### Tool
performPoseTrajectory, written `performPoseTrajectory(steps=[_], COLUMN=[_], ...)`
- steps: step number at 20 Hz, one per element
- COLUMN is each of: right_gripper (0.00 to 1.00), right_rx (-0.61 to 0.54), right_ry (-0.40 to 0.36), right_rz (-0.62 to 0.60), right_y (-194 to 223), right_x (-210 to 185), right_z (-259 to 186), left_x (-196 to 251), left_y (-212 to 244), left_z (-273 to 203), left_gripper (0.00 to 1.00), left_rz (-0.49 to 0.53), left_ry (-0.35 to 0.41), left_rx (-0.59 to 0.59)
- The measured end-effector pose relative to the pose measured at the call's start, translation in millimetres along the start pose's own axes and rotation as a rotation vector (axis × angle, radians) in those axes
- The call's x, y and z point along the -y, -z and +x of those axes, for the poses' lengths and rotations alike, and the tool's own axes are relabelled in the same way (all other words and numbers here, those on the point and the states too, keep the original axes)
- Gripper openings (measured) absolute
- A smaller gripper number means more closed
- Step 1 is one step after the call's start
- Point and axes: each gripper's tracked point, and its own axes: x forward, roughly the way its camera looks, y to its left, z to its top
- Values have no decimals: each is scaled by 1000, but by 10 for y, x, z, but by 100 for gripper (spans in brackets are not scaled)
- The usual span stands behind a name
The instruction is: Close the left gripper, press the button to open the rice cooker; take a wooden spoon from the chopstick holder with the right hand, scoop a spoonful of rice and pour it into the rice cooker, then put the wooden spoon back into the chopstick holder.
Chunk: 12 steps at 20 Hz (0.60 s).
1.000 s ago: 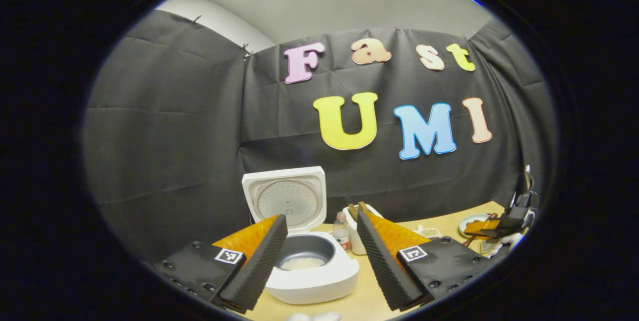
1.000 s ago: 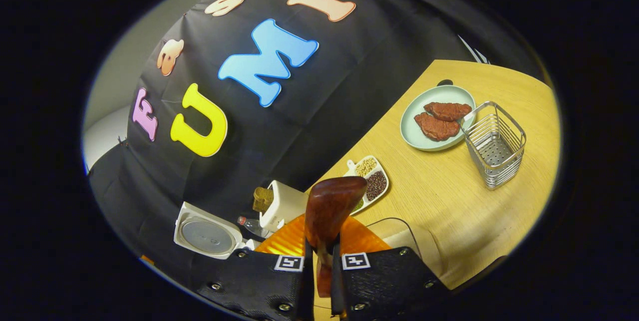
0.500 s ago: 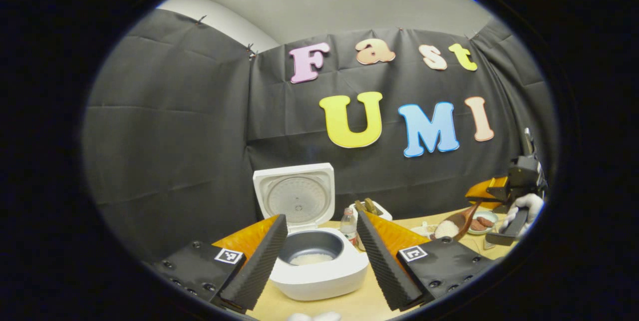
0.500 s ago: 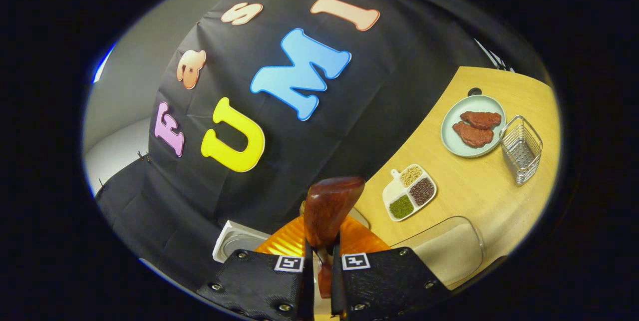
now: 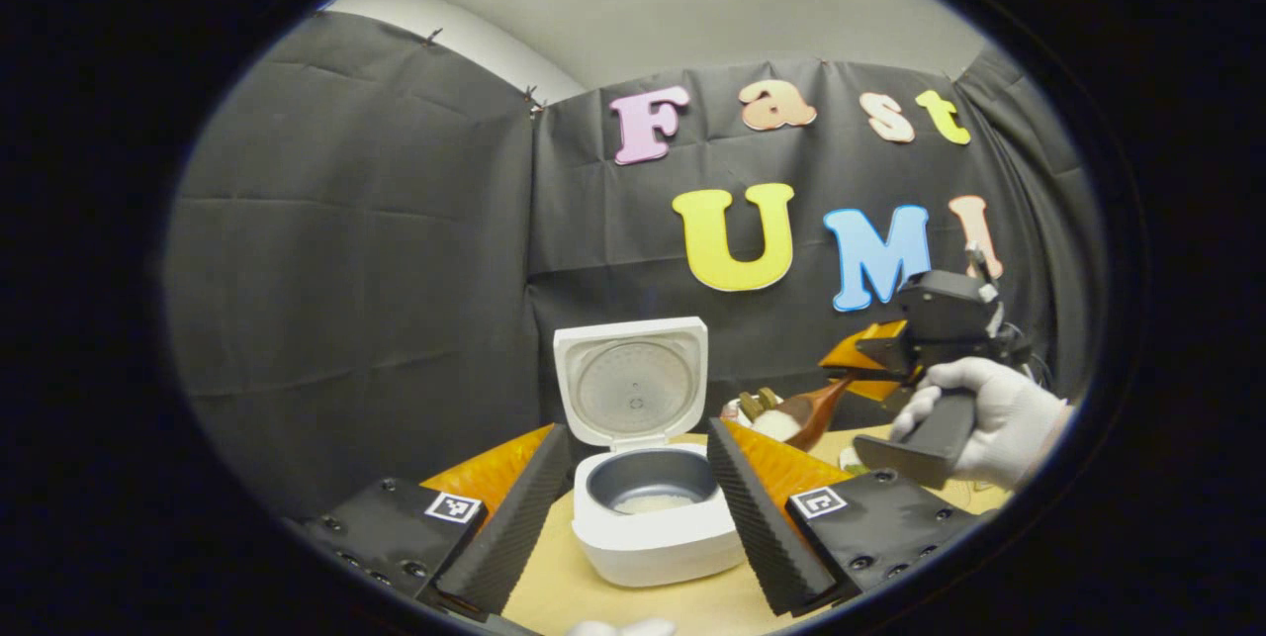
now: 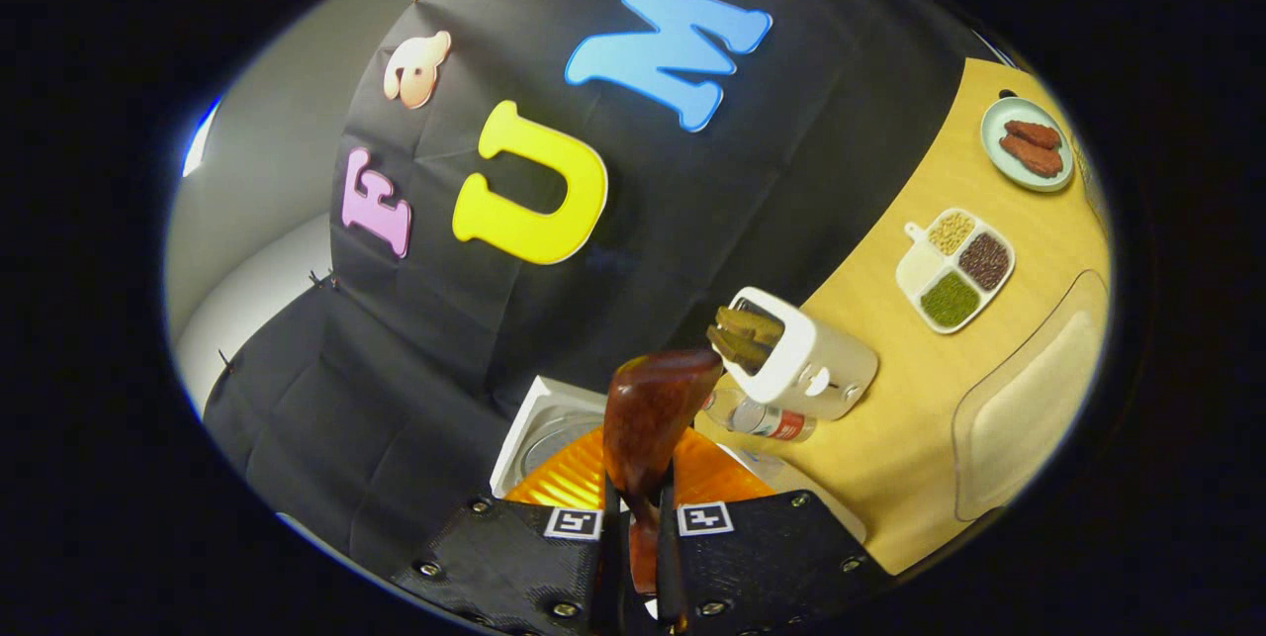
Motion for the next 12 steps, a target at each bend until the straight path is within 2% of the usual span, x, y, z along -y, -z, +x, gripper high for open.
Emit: performPoseTrajectory(steps=[6, 12], right_gripper=[13, 13], right_rx=[-115, -112], right_ry=[1, 34], right_rz=[-70, -140], right_y=[746, 884], right_x=[-113, -16], right_z=[587, 758], left_x=[-199, -303], left_y=[83, 149], left_z=[-49, -2], left_gripper=[99, 99], left_rz=[-11, -14], left_ry=[-53, -80], left_rx=[-11, -20])
